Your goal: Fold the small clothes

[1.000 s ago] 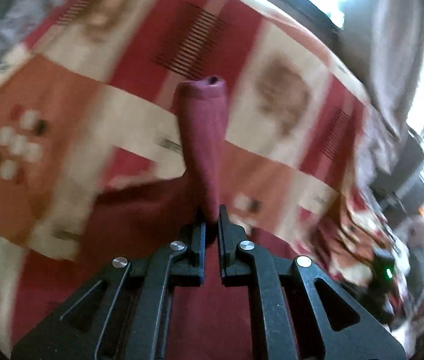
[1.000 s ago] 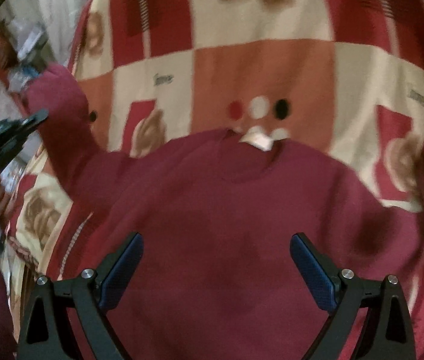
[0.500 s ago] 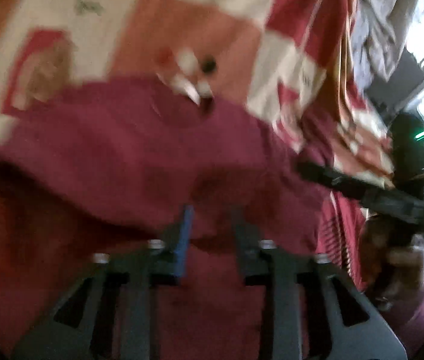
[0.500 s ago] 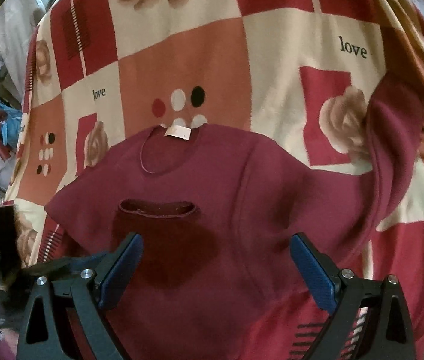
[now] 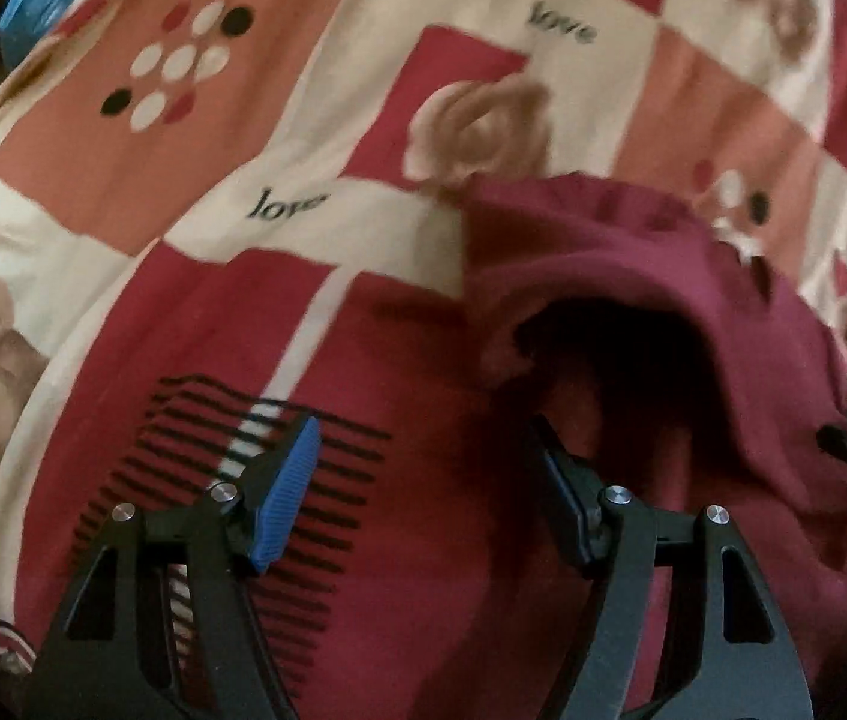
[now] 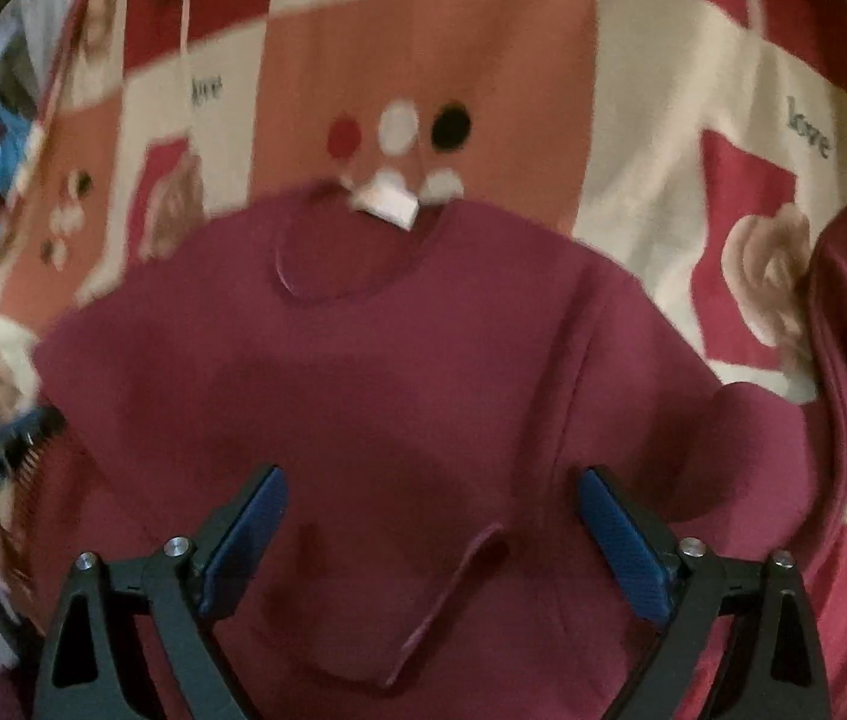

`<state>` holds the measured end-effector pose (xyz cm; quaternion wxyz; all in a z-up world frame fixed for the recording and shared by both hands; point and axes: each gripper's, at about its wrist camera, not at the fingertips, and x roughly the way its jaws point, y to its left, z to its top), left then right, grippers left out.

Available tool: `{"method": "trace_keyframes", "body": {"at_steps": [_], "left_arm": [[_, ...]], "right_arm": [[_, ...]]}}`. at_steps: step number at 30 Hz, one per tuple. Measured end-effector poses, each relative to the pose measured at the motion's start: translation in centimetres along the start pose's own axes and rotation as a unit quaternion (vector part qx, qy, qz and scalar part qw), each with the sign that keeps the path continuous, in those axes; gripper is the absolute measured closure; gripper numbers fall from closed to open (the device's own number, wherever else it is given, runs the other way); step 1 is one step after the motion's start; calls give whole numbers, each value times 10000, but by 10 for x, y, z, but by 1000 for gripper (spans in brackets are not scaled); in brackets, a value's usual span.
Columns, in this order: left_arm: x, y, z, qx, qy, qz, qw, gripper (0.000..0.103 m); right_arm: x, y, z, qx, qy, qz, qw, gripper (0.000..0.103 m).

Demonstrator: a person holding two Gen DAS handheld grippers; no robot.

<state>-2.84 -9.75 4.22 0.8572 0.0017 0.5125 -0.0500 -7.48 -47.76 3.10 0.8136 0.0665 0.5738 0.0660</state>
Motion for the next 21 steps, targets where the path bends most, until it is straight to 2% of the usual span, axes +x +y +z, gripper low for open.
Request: {"method": "trace_keyframes", "body": {"at_steps": [1,3,4,6,7,8,9,12,16,17,18,19,21], "left_arm": [[4,4,1,-62,48,66,9999,34],[10,6,1,-189,68,145,9997,34],[10,9,1,-282,58,190,9994,34],[12,13,4,-412,27,206,9989,34],[11,15,4,-496,13,207,9986,34],[12,15,6,-548,14,219,9983,34],[11,15,7,-592,11,213,9980,34],[12,14,7,-619,3,185,9979,34],[11,12,7,-612,-24,54,9981,34],[9,11,7,-589,-42,11,9983,34],[8,10,7,-558,-60,-6,9984,34],[6,9,6,-519,-77,-17,9986,34],[5,9,5,-515,-69,-45,9986,34]], "right_arm": [[1,5,-1,-259,-77,-112,9996,17],[-4,13,-3,-663,-249,-165,9974,40],[-6,15,-4,-789,-266,-256,9962,46],[-12,18,-5,-1128,-338,-699,9906,82],[-15,17,-6,-1194,-369,-798,9889,87],[-21,13,-5,-1189,-407,-734,9894,97],[-28,9,-3,-1169,-448,-665,9899,103],[-55,1,6,-1100,-808,-811,9873,103],[-59,-11,19,-712,-655,-134,9952,99],[-52,-13,19,-701,-487,28,9963,86],[-46,-11,19,-712,-368,100,9967,62],[-39,-9,16,-755,-278,202,9966,54],[-28,-6,10,-874,-192,299,9955,51]]}}
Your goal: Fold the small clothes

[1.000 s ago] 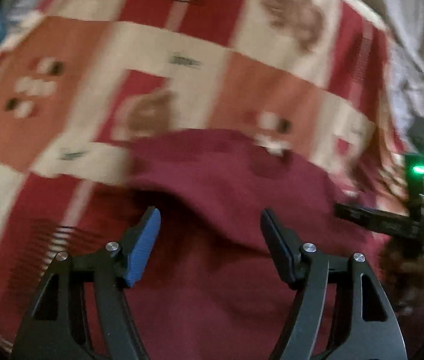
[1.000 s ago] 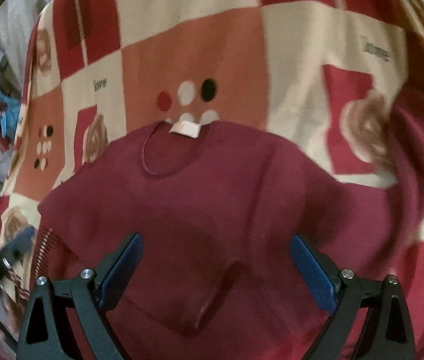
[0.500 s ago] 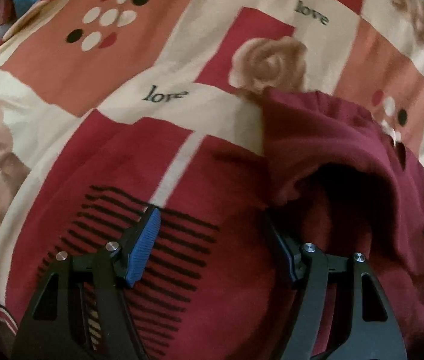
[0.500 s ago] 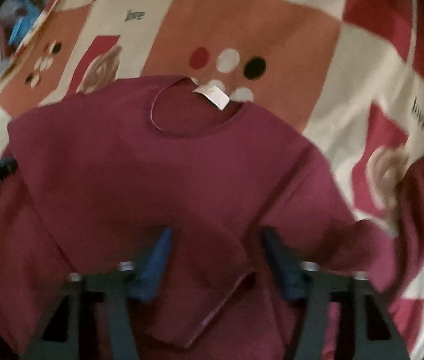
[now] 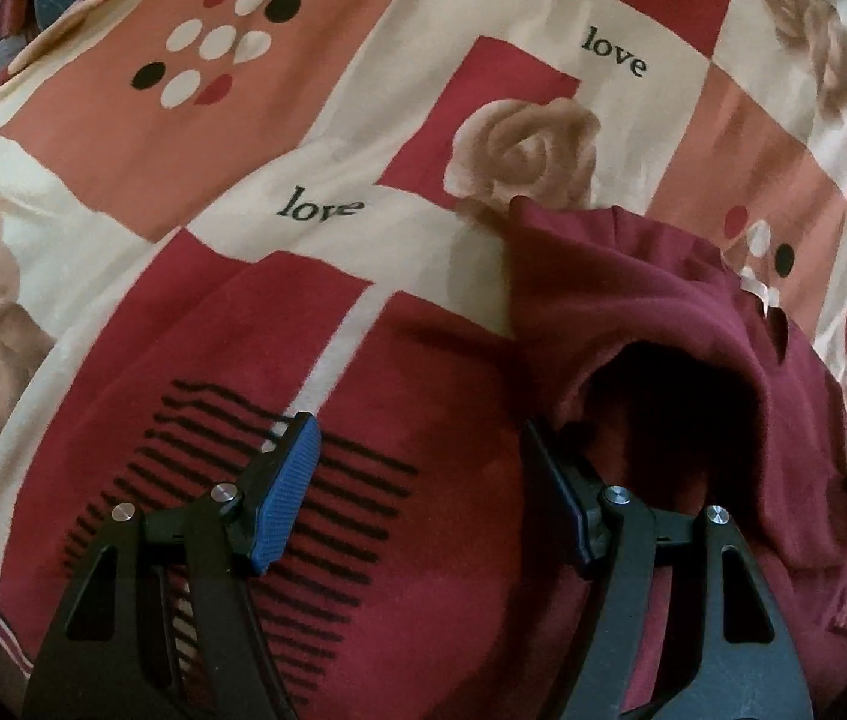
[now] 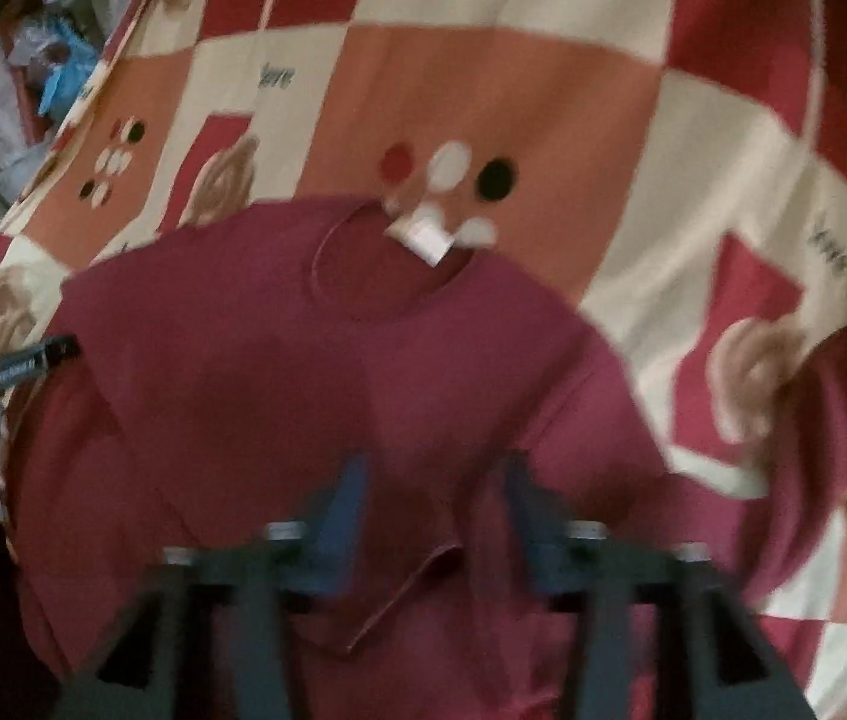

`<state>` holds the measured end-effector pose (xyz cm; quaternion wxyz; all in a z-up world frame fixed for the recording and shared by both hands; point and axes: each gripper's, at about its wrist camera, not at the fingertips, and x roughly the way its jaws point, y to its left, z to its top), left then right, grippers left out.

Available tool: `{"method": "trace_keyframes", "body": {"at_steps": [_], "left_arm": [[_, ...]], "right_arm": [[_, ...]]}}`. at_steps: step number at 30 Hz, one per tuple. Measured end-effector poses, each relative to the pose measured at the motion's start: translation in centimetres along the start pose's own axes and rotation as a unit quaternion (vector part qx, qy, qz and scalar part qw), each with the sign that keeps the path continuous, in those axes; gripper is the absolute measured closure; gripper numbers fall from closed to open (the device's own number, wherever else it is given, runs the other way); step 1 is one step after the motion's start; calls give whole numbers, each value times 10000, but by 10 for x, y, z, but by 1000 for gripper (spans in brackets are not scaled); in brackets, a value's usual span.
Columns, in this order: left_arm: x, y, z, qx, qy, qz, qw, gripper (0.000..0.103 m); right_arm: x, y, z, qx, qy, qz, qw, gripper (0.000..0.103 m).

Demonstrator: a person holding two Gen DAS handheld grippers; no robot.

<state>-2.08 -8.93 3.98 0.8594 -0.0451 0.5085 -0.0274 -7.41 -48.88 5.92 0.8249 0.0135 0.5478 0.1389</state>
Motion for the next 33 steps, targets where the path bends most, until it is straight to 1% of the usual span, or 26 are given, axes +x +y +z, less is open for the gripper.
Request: {"method": "trace_keyframes", "body": {"at_steps": [3,4,5,6,7,8,10,13,15,17,19,20,22,23,24,25,26,27,28,29,30,31,32,33], "left_arm": [[-1,5,2,-97,45,-78,9999,34],[-3,8,4,-168,28,-77,9998,34],[-5,11,6,-228,-10,-75,9997,34],[-8,13,7,-289,-65,-74,9995,34],[-10,17,8,-361,-122,-60,9993,34],[-11,19,9,-424,-156,-58,9990,34],[-11,21,8,-506,-151,-97,9986,34],[-13,17,7,-438,-84,-196,9988,34],[-15,14,4,-330,-91,-209,9992,34],[-17,9,2,-201,-55,-299,9993,34],[-17,1,-1,-28,33,-472,9989,34],[-17,-3,-3,97,74,-542,9985,34],[-15,-12,-5,313,142,-555,9979,34],[-15,-15,-6,392,190,-565,9975,34],[-14,-16,-6,437,224,-588,9971,34],[-15,-18,-7,484,253,-624,9966,34],[-15,-21,-8,537,272,-642,9961,34],[-14,-22,-7,572,282,-634,9959,34],[-13,-25,-7,597,291,-614,9959,34],[-11,-26,-6,599,295,-609,9959,34],[-8,-28,-5,602,311,-581,9960,34],[-3,-28,-4,609,341,-519,9962,34],[2,-29,-3,607,374,-427,9965,34],[5,-29,-2,598,381,-415,9966,34]], "right_arm": [[19,6,-7,-212,272,-145,9993,51],[20,7,-10,-214,240,-144,9994,51],[21,10,-13,-273,196,-176,9993,54],[19,15,-15,-461,174,-297,9983,68],[16,19,-17,-631,165,-434,9969,78],[11,22,-18,-813,140,-561,9950,96],[-4,27,-17,-997,10,-675,9927,96],[-28,27,-8,-1286,-329,-1181,9841,96],[-41,16,-3,-1148,-548,-1391,9821,96],[-47,-5,0,-884,-626,-1684,9798,96],[-39,-21,-2,-663,-516,-1847,9792,96],[-27,-26,-4,-589,-359,-1860,9801,96],[0,-36,-8,-435,32,-1746,9837,96],[12,-38,-6,-396,268,-1763,9832,96],[16,-39,-5,-357,377,-1790,9825,96],[12,-35,-1,-295,291,-1713,9844,92],[4,-31,6,-244,80,-1547,9876,83],[-4,-23,13,-182,-180,-1283,9914,64],[-12,-12,25,-93,-485,-863,9950,53],[-16,0,36,-25,-723,-427,9965,39],[-14,15,50,-1,-875,64,9961,38],[-9,28,61,-13,-882,406,9953,37],[3,46,77,-59,-796,836,9933,37],[15,62,88,-131,-702,1091,9915,37]]}}
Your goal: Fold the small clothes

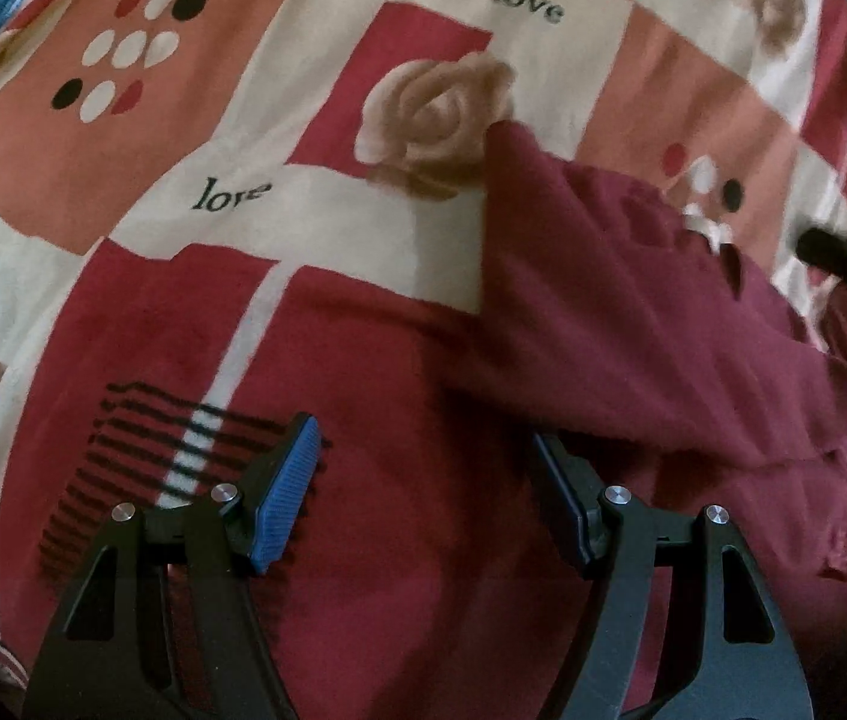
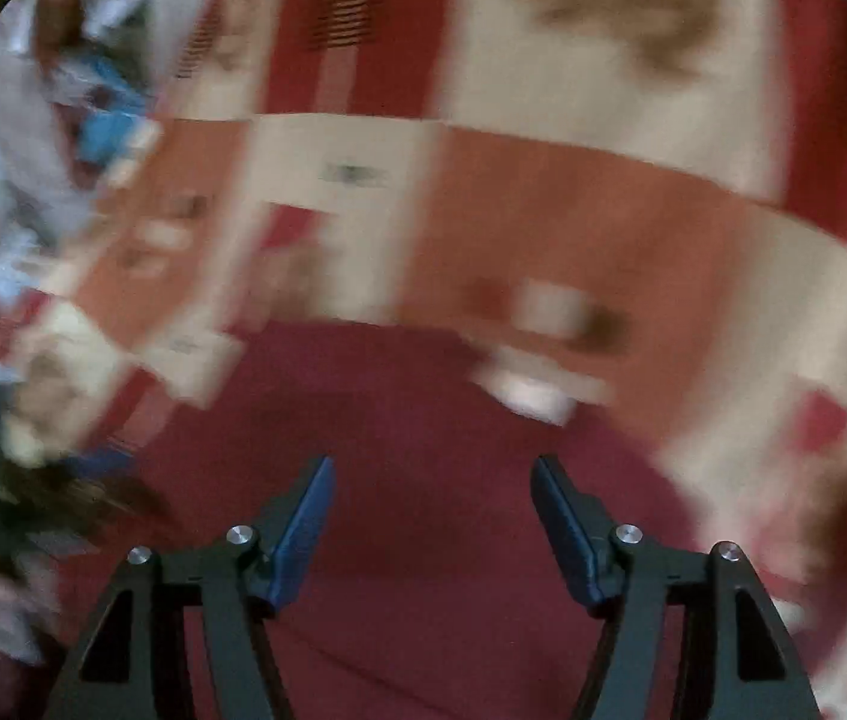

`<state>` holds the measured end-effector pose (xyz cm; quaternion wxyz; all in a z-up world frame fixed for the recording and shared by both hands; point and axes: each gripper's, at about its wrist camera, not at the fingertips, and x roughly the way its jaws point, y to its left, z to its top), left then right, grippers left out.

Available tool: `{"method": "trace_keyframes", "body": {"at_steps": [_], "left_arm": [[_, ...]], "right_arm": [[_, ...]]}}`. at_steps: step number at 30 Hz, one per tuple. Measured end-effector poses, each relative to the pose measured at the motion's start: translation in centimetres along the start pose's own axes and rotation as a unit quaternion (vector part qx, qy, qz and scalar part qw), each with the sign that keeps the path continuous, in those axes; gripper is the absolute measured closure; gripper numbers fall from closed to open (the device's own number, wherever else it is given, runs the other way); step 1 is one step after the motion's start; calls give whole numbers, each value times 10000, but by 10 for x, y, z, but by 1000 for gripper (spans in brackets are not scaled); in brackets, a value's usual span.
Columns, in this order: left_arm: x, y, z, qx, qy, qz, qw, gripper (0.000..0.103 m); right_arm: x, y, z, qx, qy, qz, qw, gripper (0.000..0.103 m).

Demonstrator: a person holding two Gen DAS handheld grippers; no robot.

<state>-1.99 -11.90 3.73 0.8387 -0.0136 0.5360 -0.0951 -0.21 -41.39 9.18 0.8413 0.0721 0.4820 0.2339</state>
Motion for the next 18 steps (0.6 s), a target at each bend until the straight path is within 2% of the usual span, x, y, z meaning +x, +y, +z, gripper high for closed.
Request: {"method": "trace_keyframes", "body": {"at_steps": [1,5,6,7,8,9,11,13,15,16,18], "left_arm": [[4,0,2,-18,4,-21,10000,34],[4,5,6,-58,-136,-60,9999,34],[5,8,7,-85,-168,-48,9998,34],[6,12,8,-129,-163,-70,9998,34],[8,17,8,-240,-140,-185,9994,34],[8,20,9,-304,-135,-249,9991,35],[4,28,11,-388,-186,-302,9986,37],[1,35,13,-455,-259,-168,9985,37],[2,47,14,-706,-208,-199,9971,37],[5,55,14,-915,-120,-329,9952,37],[5,60,14,-1085,-58,-417,9932,37]], "right_arm": [[24,16,12,-113,120,185,9997,37],[110,54,45,-444,635,317,9965,37],[126,58,48,-524,762,326,9952,42],[141,65,49,-660,989,299,9924,54],[152,69,51,-793,1134,300,9899,86],[155,77,51,-947,1123,232,9889,91],[152,91,54,-1085,829,275,9902,92],[158,96,61,-919,664,431,9926,92],[175,94,61,-656,764,486,9937,92],[183,93,59,-598,819,453,9938,92],[182,89,56,-421,737,500,9951,92]]}}
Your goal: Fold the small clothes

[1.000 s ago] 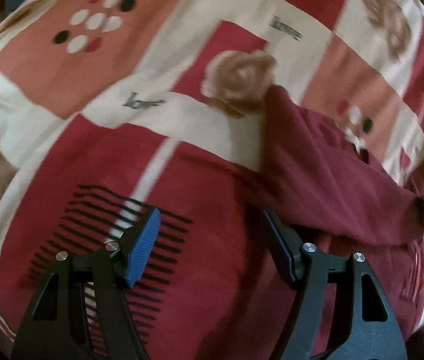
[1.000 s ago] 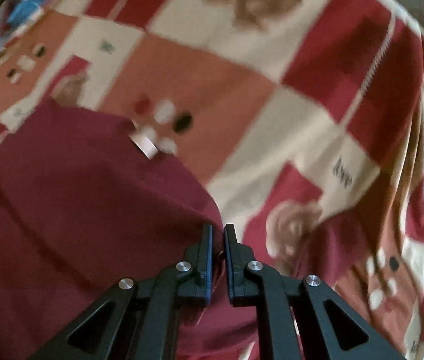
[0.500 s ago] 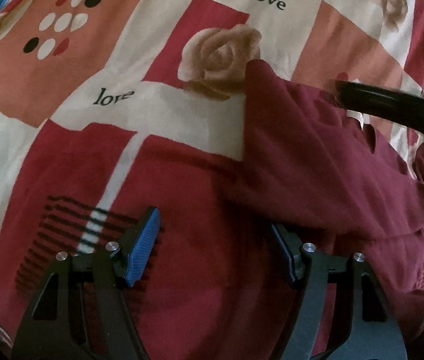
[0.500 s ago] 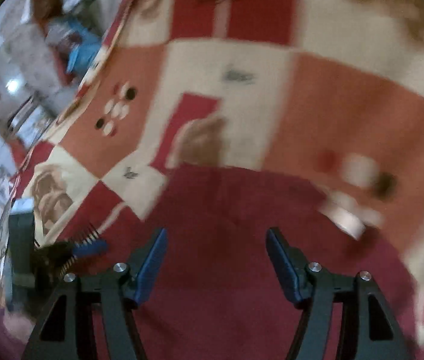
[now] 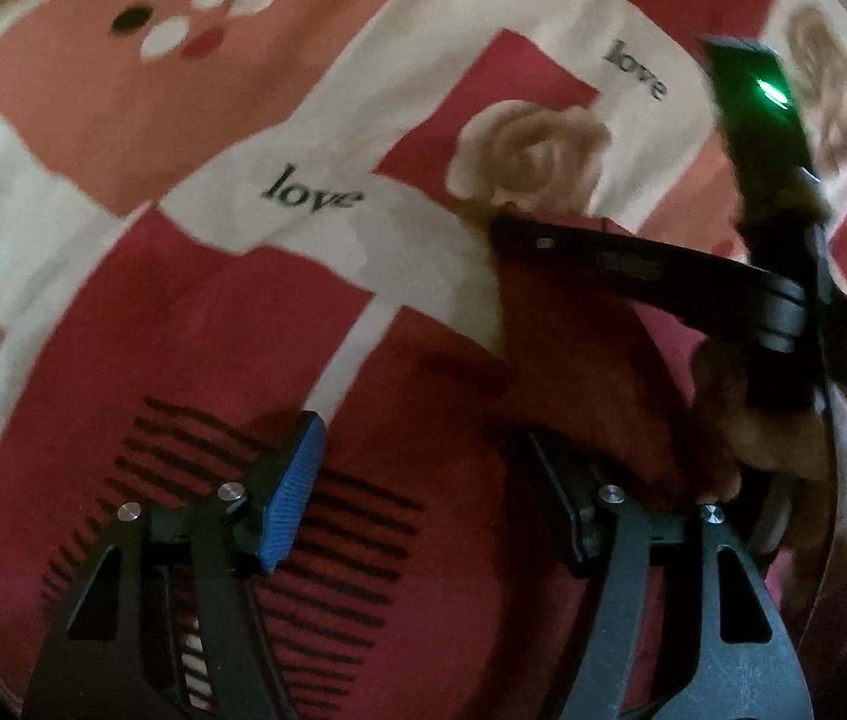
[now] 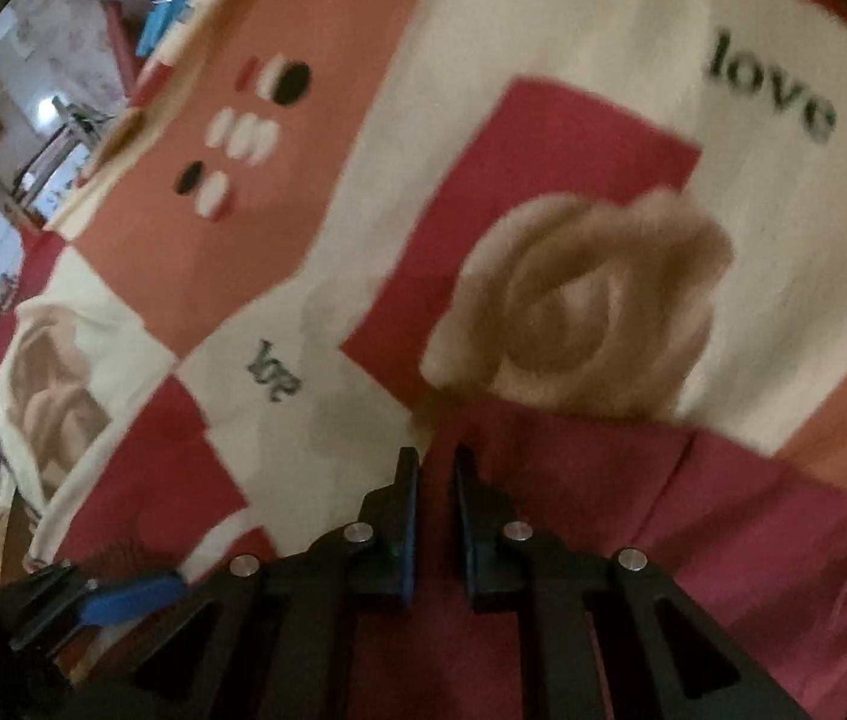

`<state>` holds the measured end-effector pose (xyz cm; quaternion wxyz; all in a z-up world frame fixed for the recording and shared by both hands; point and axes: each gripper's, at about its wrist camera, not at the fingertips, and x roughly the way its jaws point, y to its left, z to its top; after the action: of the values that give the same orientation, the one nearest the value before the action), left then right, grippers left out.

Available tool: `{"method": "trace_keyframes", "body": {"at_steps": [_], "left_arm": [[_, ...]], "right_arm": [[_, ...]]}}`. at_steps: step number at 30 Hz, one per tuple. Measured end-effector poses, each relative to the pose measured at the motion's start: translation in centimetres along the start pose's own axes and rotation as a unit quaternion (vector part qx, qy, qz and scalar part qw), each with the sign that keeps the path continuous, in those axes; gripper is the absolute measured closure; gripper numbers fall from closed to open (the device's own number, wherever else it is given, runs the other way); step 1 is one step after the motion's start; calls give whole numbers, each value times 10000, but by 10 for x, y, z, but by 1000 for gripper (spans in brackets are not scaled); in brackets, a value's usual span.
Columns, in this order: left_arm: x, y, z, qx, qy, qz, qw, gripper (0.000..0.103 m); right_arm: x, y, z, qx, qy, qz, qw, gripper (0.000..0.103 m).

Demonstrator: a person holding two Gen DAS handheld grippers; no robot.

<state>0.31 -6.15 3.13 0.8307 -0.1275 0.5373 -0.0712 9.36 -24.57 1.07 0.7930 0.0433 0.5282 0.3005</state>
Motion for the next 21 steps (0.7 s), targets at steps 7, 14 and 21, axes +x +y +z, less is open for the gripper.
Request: {"method": "trace_keyframes", "body": {"at_steps": [7,14,21], "left_arm": [[-33,-2,1,20,-460,130,9989,37],[-35,-28,4,133,-733,-13,9972,37],[12,-58,-1,695,-230,771,9943,35]], "right_arm": [[-125,-35,-59,229,-301,-340,9987,48],[-223,-138,-154,1088,-440,-2254,9672,48],[-192,-148,-173,779,-65,-2457,9662,92]]}}
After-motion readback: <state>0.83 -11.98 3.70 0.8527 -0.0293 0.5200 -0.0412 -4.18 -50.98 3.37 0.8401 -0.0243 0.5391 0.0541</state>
